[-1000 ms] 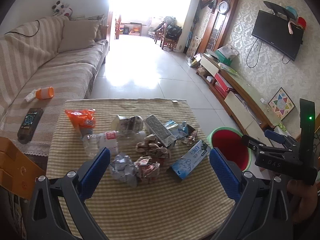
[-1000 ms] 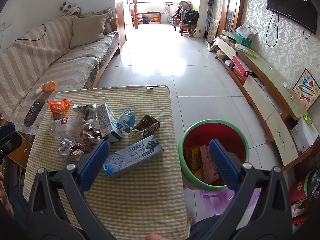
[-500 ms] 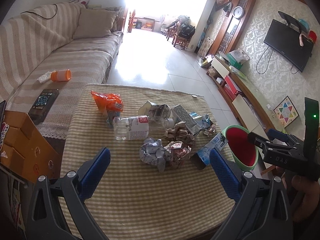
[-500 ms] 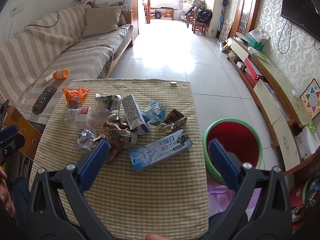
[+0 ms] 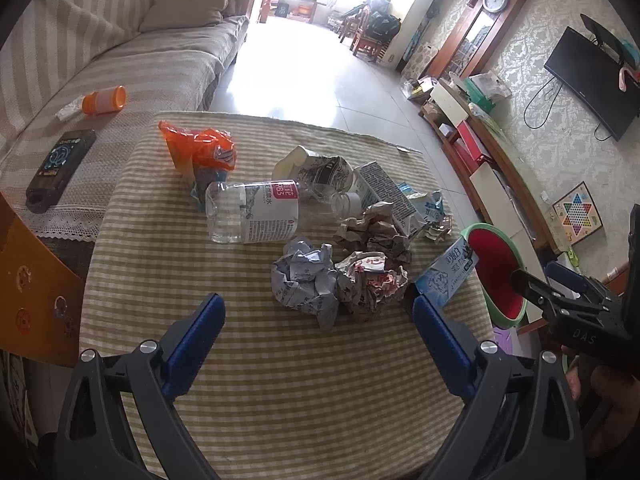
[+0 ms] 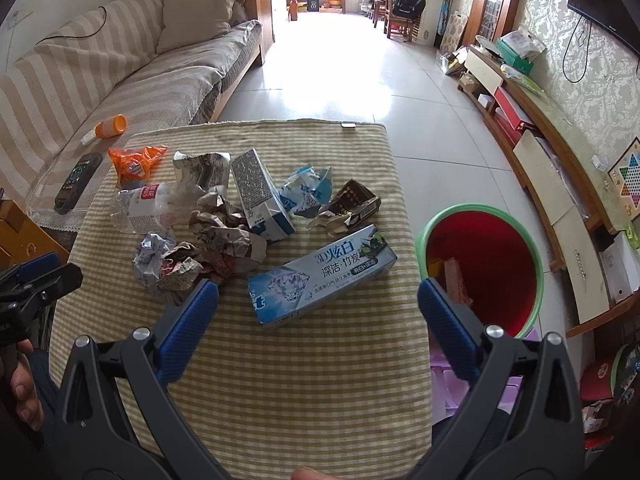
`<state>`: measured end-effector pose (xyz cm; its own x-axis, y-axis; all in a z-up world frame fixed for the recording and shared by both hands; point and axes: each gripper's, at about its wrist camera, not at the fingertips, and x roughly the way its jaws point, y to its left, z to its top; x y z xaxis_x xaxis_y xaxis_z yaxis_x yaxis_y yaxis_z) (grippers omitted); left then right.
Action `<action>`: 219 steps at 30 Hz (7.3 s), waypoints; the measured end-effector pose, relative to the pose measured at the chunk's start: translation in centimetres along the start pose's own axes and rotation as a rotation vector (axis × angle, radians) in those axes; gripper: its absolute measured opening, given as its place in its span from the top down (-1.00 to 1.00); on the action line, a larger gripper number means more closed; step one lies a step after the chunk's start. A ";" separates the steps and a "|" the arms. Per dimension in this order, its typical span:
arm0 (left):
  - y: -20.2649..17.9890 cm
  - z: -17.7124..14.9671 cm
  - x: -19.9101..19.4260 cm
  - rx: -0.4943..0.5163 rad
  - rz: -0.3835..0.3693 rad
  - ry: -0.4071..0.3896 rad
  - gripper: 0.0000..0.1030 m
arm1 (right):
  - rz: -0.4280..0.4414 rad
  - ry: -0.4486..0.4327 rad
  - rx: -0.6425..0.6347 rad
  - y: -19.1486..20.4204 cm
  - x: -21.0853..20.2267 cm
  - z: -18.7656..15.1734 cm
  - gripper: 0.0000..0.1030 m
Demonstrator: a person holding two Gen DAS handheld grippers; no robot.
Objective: Collect trash
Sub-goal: 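Grasp the crumpled foil with the left tool while the right tool grasps the blue toothpaste box, then carry both items over the red bin and open both tools to drop them, then move both tools back over the table, then grasp the crumpled brown paper with the left tool while the right tool grasps the blue plastic wrapper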
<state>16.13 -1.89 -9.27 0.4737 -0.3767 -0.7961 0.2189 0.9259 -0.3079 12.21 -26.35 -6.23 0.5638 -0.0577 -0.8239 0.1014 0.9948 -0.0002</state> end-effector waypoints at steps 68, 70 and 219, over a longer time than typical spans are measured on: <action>1.5 -0.2 0.9 -0.029 0.025 0.000 0.23 | 0.166 0.177 0.239 -1.7 5.8 -0.8 0.11; 1.3 -0.3 0.3 -0.025 0.026 -0.010 0.23 | 0.177 0.179 0.243 -1.8 5.3 -1.1 0.12; -1.0 -1.5 5.0 0.076 0.032 0.091 -0.84 | 0.165 0.014 0.057 -0.6 6.4 5.8 -0.91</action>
<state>17.04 -4.70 -13.73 0.4026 -0.3399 -0.8499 0.2711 0.9311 -0.2439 20.48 -27.80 -8.23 0.5649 0.1076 -0.8181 0.0548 0.9844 0.1674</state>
